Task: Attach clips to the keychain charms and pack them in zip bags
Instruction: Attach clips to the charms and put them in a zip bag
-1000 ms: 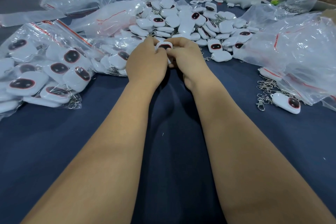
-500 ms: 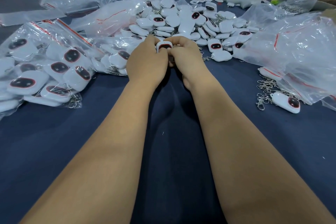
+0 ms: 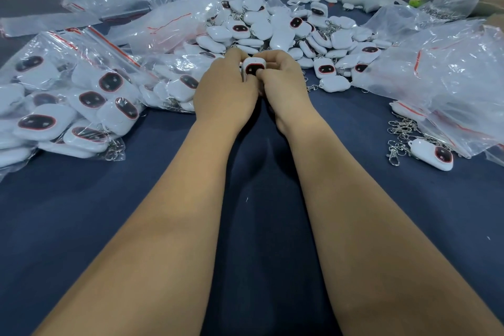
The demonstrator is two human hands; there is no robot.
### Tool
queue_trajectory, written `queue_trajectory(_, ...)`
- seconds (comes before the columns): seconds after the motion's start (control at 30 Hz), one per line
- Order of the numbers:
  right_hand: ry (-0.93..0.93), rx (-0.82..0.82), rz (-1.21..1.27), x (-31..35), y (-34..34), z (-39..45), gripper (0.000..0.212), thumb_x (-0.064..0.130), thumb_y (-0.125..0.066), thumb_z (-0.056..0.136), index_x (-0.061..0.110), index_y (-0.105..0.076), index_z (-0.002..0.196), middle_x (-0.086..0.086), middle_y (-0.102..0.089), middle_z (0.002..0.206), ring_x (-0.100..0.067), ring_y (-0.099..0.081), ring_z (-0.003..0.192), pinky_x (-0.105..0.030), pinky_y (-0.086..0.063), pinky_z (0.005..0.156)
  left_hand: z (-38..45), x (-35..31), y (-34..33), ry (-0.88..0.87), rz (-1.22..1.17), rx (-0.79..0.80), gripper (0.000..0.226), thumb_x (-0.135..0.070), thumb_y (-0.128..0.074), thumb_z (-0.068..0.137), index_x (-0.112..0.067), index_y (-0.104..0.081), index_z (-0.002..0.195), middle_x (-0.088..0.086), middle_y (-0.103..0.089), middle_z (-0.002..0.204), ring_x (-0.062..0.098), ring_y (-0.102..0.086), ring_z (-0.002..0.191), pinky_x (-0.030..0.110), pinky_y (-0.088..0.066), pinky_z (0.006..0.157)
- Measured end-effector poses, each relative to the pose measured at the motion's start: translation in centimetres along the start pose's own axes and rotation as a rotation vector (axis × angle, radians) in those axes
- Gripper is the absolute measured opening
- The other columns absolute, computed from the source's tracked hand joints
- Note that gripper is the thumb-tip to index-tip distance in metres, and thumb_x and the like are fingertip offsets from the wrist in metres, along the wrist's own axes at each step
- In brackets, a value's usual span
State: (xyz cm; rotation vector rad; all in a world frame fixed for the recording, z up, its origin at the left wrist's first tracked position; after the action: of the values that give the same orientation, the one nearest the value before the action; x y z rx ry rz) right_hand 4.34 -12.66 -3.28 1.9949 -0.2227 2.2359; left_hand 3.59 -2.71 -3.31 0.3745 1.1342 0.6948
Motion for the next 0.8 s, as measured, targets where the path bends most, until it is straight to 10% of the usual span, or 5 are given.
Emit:
queue_trajectory(0.27,0.153,-0.141,-0.060,0.2,0.6,-0.3,0.029,-0.002,-0.048,0.093,0.025,-0.056,0.090,-0.004,-0.062,0.094,-0.004,-0.051,0.065,-0.014,-0.039,0.055,-0.2,-0.1,0.2,-0.083,0.209,-0.016,0.062,-0.005,-0.054,0.084,-0.016,-0.036,0.142,0.015,-0.057,0.115,0.034,-0.053,0.106,0.037,-0.035,0.069)
queue_trajectory(0.57,-0.046,-0.087,0.482,1.1,-0.3,-0.9,0.016,-0.006,-0.048,0.094,0.007,-0.042,0.102,-0.020,-0.062,0.090,-0.020,-0.068,0.062,-0.027,-0.060,0.064,-0.2,-0.4,1.5,0.073,-0.307,-0.226,0.031,-0.004,-0.051,0.079,-0.024,-0.052,0.102,-0.009,-0.056,0.076,0.006,-0.054,0.068,0.026,-0.046,0.066)
queue_trajectory(0.8,-0.050,-0.065,0.257,0.6,-0.8,-1.2,0.019,-0.002,-0.063,0.090,0.009,-0.049,0.098,-0.014,-0.060,0.088,-0.019,-0.059,0.072,-0.028,-0.052,0.071,-0.3,-1.1,2.2,0.018,-0.553,-0.386,0.028,-0.001,-0.053,0.076,-0.021,-0.055,0.095,-0.012,-0.055,0.079,-0.004,-0.048,0.061,0.013,-0.043,0.064)
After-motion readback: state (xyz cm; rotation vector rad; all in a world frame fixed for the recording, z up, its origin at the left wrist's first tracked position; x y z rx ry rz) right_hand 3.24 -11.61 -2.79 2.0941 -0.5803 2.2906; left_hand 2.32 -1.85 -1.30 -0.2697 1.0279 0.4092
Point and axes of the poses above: each hand's wrist, its own z-axis towards the middle knuckle, its own y-axis out of the back of the hand, x = y × z, the point moved 2 cm from there along z, towards the middle knuckle
